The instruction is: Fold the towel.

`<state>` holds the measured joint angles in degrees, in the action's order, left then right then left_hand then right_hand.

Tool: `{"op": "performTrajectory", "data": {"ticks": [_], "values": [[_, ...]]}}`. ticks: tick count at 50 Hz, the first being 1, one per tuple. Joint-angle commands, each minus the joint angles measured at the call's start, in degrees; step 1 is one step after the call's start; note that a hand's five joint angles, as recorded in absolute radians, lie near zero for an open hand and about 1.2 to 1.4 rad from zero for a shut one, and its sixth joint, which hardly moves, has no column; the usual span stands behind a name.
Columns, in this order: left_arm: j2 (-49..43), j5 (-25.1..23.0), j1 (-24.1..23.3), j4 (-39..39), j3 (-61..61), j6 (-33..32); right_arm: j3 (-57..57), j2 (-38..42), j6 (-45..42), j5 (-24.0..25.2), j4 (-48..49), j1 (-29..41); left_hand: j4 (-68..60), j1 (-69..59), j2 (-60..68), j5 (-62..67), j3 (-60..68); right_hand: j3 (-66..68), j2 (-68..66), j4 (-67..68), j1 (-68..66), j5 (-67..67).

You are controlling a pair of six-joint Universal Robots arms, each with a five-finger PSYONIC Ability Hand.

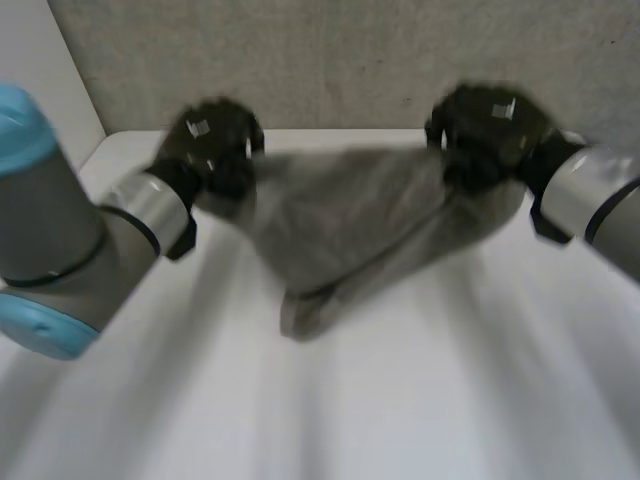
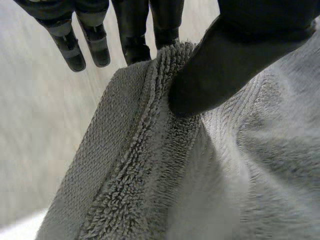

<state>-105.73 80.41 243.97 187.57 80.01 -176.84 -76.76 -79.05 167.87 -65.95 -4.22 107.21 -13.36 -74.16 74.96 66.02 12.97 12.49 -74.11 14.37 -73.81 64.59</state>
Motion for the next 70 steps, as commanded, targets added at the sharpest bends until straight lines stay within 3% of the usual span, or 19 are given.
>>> {"op": "performTrajectory", "data": {"ticks": [1, 7, 13, 14, 15, 18, 21, 26, 31, 40, 45, 50, 57, 59, 61, 62, 63, 68, 70], "values": [[11.32, 0.27, 0.54, 1.22, 0.32, 4.48, 7.23, -0.85, 5.43, 3.00, 3.50, 2.38, 3.36, -5.84, 5.04, 3.98, -2.97, -2.49, -5.89, -4.37, -6.19, 5.41], [13.27, 0.27, 0.72, 1.49, 7.33, 5.02, 8.74, 7.31, 8.61, 8.81, 4.32, 6.95, 3.36, -5.84, 5.04, 3.98, -2.97, -2.49, -5.89, -4.37, -6.19, 5.41], [13.01, 0.27, 1.25, 2.10, 13.95, 4.49, 8.30, 11.72, 7.91, 8.91, 1.85, 7.49, 3.36, -5.84, 5.04, 3.98, -2.97, -2.49, -5.89, -4.37, -6.19, 5.41], [12.66, 0.19, 1.77, 2.36, 16.12, 4.49, 8.30, 13.03, 7.21, 9.08, 0.63, 7.49, 3.36, -5.84, 5.04, 3.98, -2.97, -2.49, 4.21, -4.37, 3.91, -4.69], [12.31, -0.16, 1.95, 2.54, 18.14, 4.49, 8.21, 13.91, 6.07, 8.91, -1.47, 7.49, 3.36, -5.84, 5.04, 3.98, -2.97, -2.49, 29.63, -4.37, 29.32, -30.11], [12.13, -0.25, 1.69, 2.63, 20.01, 4.40, 8.12, 14.54, 3.87, 8.73, -4.30, 7.40, 3.36, -5.84, 5.04, 3.98, -2.97, -2.49, 38.63, -4.37, 38.33, -39.11], [10.99, -0.17, 1.07, 2.89, 22.65, 4.31, 7.42, 14.71, -2.46, 7.50, -8.61, 6.96, 3.36, -5.84, 5.04, 3.98, -2.97, -2.49, 42.67, -4.37, 42.37, -43.15], [7.56, -0.17, -1.13, 3.07, 22.91, 4.05, 3.83, 13.05, -12.64, 0.49, -11.69, 6.70, 3.36, -5.84, 5.04, 3.98, -2.97, -2.49, 59.79, -4.37, 59.49, -60.27], [6.59, -0.17, -2.53, 3.16, 21.33, 2.29, 0.14, 10.77, -14.41, -2.95, -11.77, 4.86, 3.36, -5.84, 5.04, 3.98, -2.97, -2.49, 64.11, -4.37, 63.81, -64.59], [3.43, -0.25, -3.24, 3.42, 15.09, -3.07, -6.21, 6.19, -14.33, -3.22, -9.23, -0.42, 3.36, -5.84, 5.04, 3.98, -2.97, -2.49, 64.11, -4.37, 63.81, -64.59], [-1.84, 0.10, -8.77, 3.33, 5.77, -5.53, -6.56, 4.52, -13.80, -3.75, -7.38, -4.38, 3.36, -5.84, 5.04, 3.98, -2.97, -2.49, 64.11, -4.37, 63.81, -64.59], [-11.31, 0.63, -20.00, 3.24, -8.17, -6.15, -5.77, 0.48, -12.22, -3.75, -7.12, -9.37, 3.36, -5.84, 5.04, 3.98, -2.97, -2.49, 64.11, -4.37, 63.81, -64.59], [-19.69, 0.01, -29.43, 4.56, -14.62, -6.32, -6.38, -2.34, -11.78, -3.49, -7.12, -12.64, 3.36, -5.84, 5.04, 3.98, -2.97, -2.49, 64.11, -4.37, 63.81, -64.59], [-21.18, 0.01, -30.74, 5.62, -14.71, -6.41, -6.82, -3.22, -11.78, -3.31, -7.12, -13.17, 3.36, -2.16, 1.37, 0.30, -2.97, -2.49, 64.11, -4.37, 63.81, -64.59], [-22.67, 0.10, -31.45, 6.49, -13.83, -6.59, -7.78, -4.53, -11.87, -3.31, -7.03, -14.22, 3.36, 44.36, -45.15, -46.22, -2.97, -2.49, 64.11, -4.37, 63.81, -64.59], [-22.67, 0.10, -31.45, 6.50, -13.83, -6.59, -7.79, -4.54, -11.87, -3.31, -7.03, -14.22, 3.36, 44.60, -45.40, -46.46, -2.97, -2.49, 64.11, -4.37, 63.81, -64.59], [-22.67, 0.27, -31.36, 6.58, -12.96, -6.85, -8.31, -4.88, -12.04, -3.22, -7.03, -14.66, 3.36, 54.93, -55.72, -56.79, -2.97, -2.49, 64.11, -4.37, 63.81, -64.59], [-21.36, 0.36, -30.57, 6.76, -10.14, -8.17, -9.11, -5.41, -12.39, -3.05, -6.94, -14.92, 3.36, 61.59, -62.39, -63.45, -2.97, -2.49, 64.11, -4.37, 63.81, -64.59], [-18.74, 0.63, -27.34, 6.59, -8.39, -8.69, -9.02, -5.50, -12.39, -2.96, -6.94, -14.92, 3.36, 61.76, -62.56, -63.62, -2.97, -2.49, 64.11, -4.37, 63.81, -64.59]]}}
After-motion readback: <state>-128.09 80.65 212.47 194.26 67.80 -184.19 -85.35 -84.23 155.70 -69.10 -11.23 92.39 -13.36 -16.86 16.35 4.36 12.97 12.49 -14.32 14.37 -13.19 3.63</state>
